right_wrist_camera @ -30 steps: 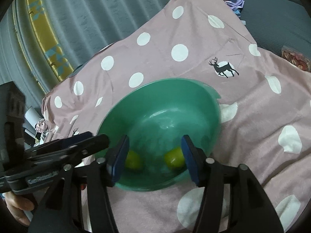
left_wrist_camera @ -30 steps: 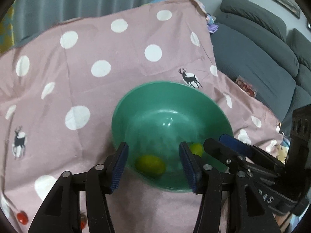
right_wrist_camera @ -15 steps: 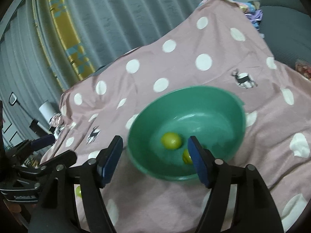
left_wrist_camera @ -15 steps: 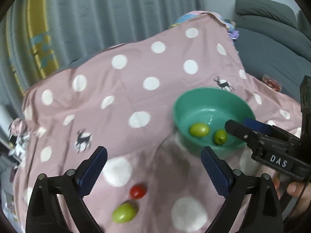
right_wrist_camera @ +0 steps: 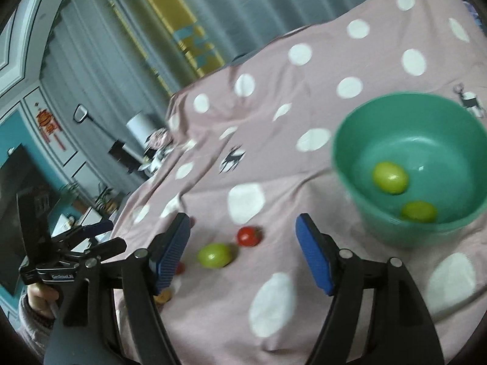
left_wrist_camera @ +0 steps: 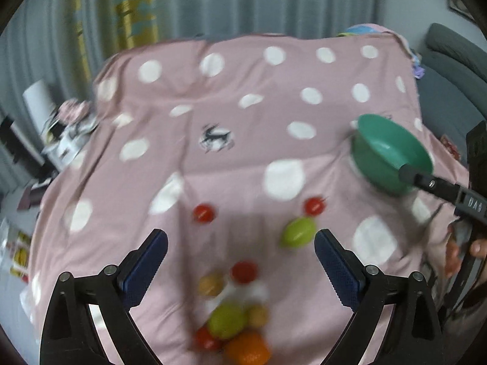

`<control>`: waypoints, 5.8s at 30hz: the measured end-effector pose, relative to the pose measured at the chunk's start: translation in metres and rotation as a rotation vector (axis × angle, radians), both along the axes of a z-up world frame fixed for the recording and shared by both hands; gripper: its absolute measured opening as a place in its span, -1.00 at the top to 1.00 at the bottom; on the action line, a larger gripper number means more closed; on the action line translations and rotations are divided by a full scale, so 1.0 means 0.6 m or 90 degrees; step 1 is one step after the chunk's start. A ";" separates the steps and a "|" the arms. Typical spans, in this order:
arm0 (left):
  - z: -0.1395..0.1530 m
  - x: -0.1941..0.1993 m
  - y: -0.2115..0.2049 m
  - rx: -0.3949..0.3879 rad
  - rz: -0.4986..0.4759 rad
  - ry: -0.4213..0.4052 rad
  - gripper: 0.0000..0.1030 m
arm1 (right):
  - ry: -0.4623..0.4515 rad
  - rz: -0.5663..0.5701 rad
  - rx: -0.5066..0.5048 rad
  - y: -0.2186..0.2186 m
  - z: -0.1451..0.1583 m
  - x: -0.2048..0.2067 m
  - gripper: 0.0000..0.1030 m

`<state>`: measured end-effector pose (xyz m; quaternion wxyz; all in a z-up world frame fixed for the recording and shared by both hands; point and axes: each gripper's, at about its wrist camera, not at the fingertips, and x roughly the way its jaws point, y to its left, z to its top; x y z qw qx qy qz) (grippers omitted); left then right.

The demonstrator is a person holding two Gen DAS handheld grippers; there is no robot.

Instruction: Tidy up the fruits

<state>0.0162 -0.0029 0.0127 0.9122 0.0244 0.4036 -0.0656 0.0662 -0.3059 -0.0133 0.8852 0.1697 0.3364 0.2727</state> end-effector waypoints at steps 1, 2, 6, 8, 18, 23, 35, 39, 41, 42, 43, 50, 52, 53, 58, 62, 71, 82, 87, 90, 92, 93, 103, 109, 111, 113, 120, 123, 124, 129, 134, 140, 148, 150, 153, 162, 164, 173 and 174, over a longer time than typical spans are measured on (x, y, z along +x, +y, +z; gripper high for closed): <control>-0.006 -0.012 0.009 0.007 0.002 0.008 -0.88 | 0.007 0.012 0.001 0.009 -0.003 0.000 -0.42; -0.011 -0.021 0.014 0.013 0.001 0.014 -0.88 | 0.012 0.021 0.001 0.015 -0.006 0.000 -0.42; -0.039 -0.062 0.030 0.029 -0.016 0.051 -0.88 | 0.038 0.066 -0.002 0.053 -0.017 0.000 -0.44; -0.049 -0.076 0.032 0.030 -0.026 0.065 -0.88 | 0.048 0.097 -0.006 0.078 -0.024 -0.003 -0.44; -0.082 -0.118 0.001 0.006 -0.098 0.090 -0.58 | 0.121 0.292 0.009 0.203 -0.067 -0.040 -0.43; -0.103 -0.120 -0.007 0.000 -0.110 0.111 -0.50 | 0.187 0.375 0.016 0.252 -0.102 -0.060 -0.39; -0.118 -0.113 0.003 -0.003 -0.109 0.108 -0.22 | 0.246 0.410 0.023 0.292 -0.136 -0.064 0.08; -0.123 -0.114 0.000 0.016 -0.112 0.094 -0.16 | 0.251 0.398 0.024 0.289 -0.141 -0.058 0.35; -0.126 -0.112 -0.001 0.036 -0.104 0.091 0.10 | 0.258 0.387 0.037 0.279 -0.143 -0.053 0.39; -0.127 -0.110 -0.001 0.044 -0.097 0.091 0.20 | 0.252 0.377 0.042 0.271 -0.140 -0.051 0.44; -0.126 -0.108 0.001 0.027 -0.096 0.093 0.20 | 0.247 0.375 0.043 0.267 -0.136 -0.050 0.44; -0.120 -0.098 -0.013 0.040 -0.112 0.092 0.20 | 0.232 0.367 0.044 0.251 -0.130 -0.047 0.47; -0.120 -0.100 -0.013 0.034 -0.106 0.090 0.21 | 0.231 0.366 0.046 0.250 -0.130 -0.047 0.47; -0.117 -0.102 -0.014 0.036 -0.105 0.085 0.20 | 0.227 0.366 0.045 0.249 -0.128 -0.048 0.47; -0.074 -0.107 -0.027 0.049 -0.120 0.037 0.21 | 0.169 0.358 0.058 0.232 -0.083 -0.054 0.47; -0.039 -0.092 -0.065 0.081 -0.155 -0.002 0.20 | 0.112 0.320 0.056 0.203 -0.046 -0.055 0.47; 0.018 -0.021 -0.195 0.112 -0.252 -0.079 0.20 | 0.019 0.173 0.090 0.059 0.007 -0.024 0.48; 0.020 0.078 -0.440 0.138 -0.445 -0.112 0.20 | -0.023 -0.067 0.144 -0.176 0.002 0.010 0.47; -0.010 0.120 -0.497 0.143 -0.478 -0.080 0.20 | 0.013 -0.141 0.154 -0.217 -0.035 0.033 0.42; -0.024 0.139 -0.503 0.120 -0.467 -0.050 0.20 | 0.041 -0.160 0.165 -0.224 -0.053 0.047 0.38; -0.023 0.145 -0.497 0.105 -0.449 -0.045 0.20 | 0.050 -0.162 0.176 -0.228 -0.057 0.051 0.11; -0.020 0.146 -0.490 0.097 -0.442 -0.046 0.20 | 0.048 -0.171 0.177 -0.229 -0.056 0.042 0.05; 0.031 0.132 -0.296 -0.031 -0.288 -0.045 -0.48 | 0.017 -0.162 0.224 -0.229 -0.039 0.024 -0.10; 0.039 0.083 -0.116 -0.114 -0.139 -0.043 -0.50 | 0.015 -0.104 0.209 -0.187 -0.032 0.024 -0.15; 0.032 0.060 -0.072 -0.123 -0.103 -0.040 -0.50 | 0.014 -0.079 0.202 -0.168 -0.028 0.024 -0.16; 0.018 0.035 -0.039 -0.120 -0.073 -0.032 -0.50 | 0.012 -0.054 0.188 -0.146 -0.023 0.023 -0.18; -0.033 -0.039 0.030 -0.094 -0.020 0.009 -0.50 | 0.032 0.037 0.125 -0.056 -0.023 0.019 -0.21; -0.054 -0.058 0.042 -0.090 -0.017 0.031 -0.50 | 0.042 0.080 0.083 -0.007 -0.031 0.013 -0.21; -0.061 -0.061 0.042 -0.090 -0.017 0.038 -0.50 | 0.045 0.088 0.071 0.005 -0.034 0.010 -0.21; -0.090 -0.070 0.027 -0.048 -0.027 0.056 -0.50 | 0.087 0.135 0.017 0.067 -0.062 0.004 -0.21; -0.099 -0.080 0.006 0.014 -0.035 0.035 -0.50 | 0.104 0.202 0.000 0.122 -0.078 -0.014 -0.21; -0.114 -0.083 -0.003 0.042 -0.051 0.029 -0.49 | 0.129 0.284 0.001 0.184 -0.092 -0.035 -0.21; -0.119 -0.095 -0.030 0.050 -0.112 0.015 -0.33 | 0.111 0.325 -0.038 0.230 -0.086 -0.041 -0.19; -0.122 -0.093 -0.033 0.058 -0.120 0.017 -0.24 | 0.116 0.333 -0.039 0.244 -0.086 -0.035 -0.14; -0.126 -0.088 -0.027 0.059 -0.118 0.023 -0.09 | 0.127 0.345 -0.069 0.271 -0.097 -0.027 0.03; -0.132 -0.069 0.007 0.014 -0.102 0.055 -0.05 | 0.116 0.384 -0.161 0.331 -0.116 -0.023 0.20; -0.134 -0.065 0.011 0.009 -0.109 0.061 -0.05 | 0.122 0.394 -0.163 0.338 -0.118 -0.017 0.18; -0.138 -0.056 0.025 -0.003 -0.114 0.080 0.31 | 0.120 0.407 -0.143 0.331 -0.118 -0.014 0.22; -0.139 -0.058 0.023 -0.001 -0.111 0.076 0.31 | 0.116 0.404 -0.145 0.329 -0.117 -0.015 0.23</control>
